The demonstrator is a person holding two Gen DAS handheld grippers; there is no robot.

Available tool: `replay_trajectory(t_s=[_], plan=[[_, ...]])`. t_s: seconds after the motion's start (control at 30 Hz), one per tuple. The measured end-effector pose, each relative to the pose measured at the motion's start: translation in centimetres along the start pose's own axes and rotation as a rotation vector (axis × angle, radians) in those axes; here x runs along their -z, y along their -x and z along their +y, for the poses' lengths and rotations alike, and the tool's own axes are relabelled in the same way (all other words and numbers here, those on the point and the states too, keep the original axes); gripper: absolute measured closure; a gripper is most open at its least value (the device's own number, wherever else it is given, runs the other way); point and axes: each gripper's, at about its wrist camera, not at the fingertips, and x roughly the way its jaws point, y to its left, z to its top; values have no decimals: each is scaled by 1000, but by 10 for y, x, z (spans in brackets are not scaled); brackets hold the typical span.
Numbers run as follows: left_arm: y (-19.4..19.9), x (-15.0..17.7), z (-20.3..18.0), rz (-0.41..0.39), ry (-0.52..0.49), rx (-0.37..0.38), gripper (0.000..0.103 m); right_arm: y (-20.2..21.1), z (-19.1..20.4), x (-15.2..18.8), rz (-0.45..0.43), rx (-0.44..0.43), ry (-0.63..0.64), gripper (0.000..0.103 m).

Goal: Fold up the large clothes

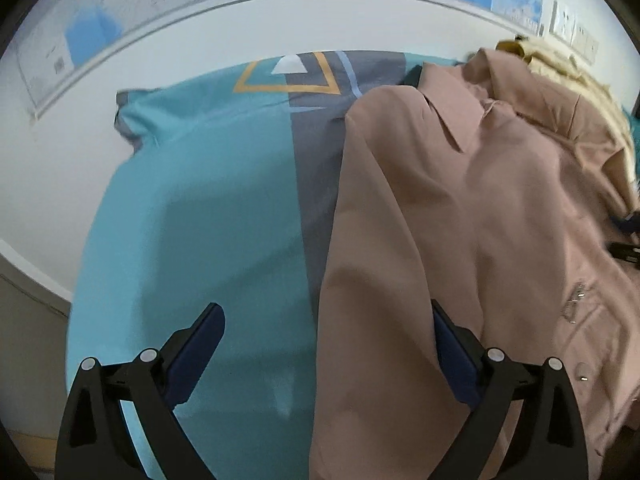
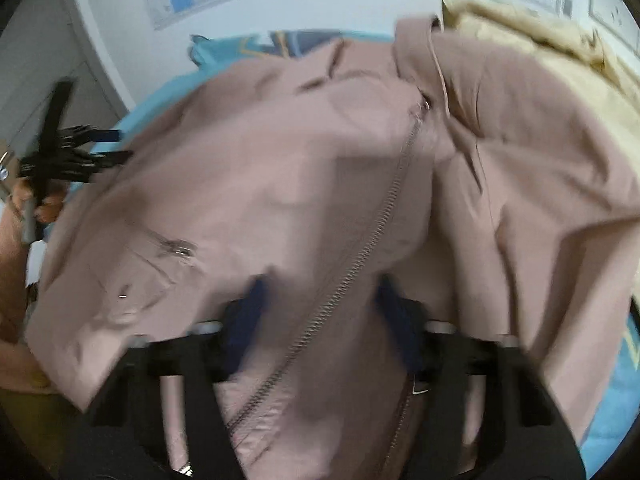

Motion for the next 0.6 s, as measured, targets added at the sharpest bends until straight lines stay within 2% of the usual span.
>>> replay_trajectory(t_s=[0.07, 0.13, 0.17, 0.23, 0.27, 0.33, 0.37, 0.4, 0.43, 0.47, 0.5, 0.6], plan=[[8, 7, 4, 15, 45, 45, 8, 0, -1, 2, -17, 7, -8, 78], [28, 18, 2, -22, 72, 112, 8, 1, -6, 3, -27, -2, -21, 80], [36, 23, -5, -36, 51, 153, 7, 1, -6, 2, -30, -2, -18, 81], [43, 30, -20, -47, -8, 153, 7, -1, -6, 0, -32, 7, -8, 82], [40, 33, -30, -20, -38, 133, 7, 0, -6, -1, -33, 21, -7, 93], [24, 36, -41, 49, -66, 108, 11, 1, -10, -4, -37, 17, -13, 96], [14, 37, -45, 82, -81, 93, 32, 0, -12, -6, -39, 13, -22, 98], [8, 38, -46, 100, -82, 77, 46, -2, -14, -9, -40, 14, -28, 98], [8, 35, -45, 72, -75, 40, 56, -3, -15, -11, -41, 16, -31, 100], [7, 32, -41, 69, -66, 45, 79, -4, -16, -12, -41, 19, -35, 100], [6, 26, -35, 72, -37, 40, 96, -6, -16, -14, -43, 16, -37, 101], [6, 3, -9, 48, 34, -47, 97, -9, -16, -20, -50, 8, -41, 101]])
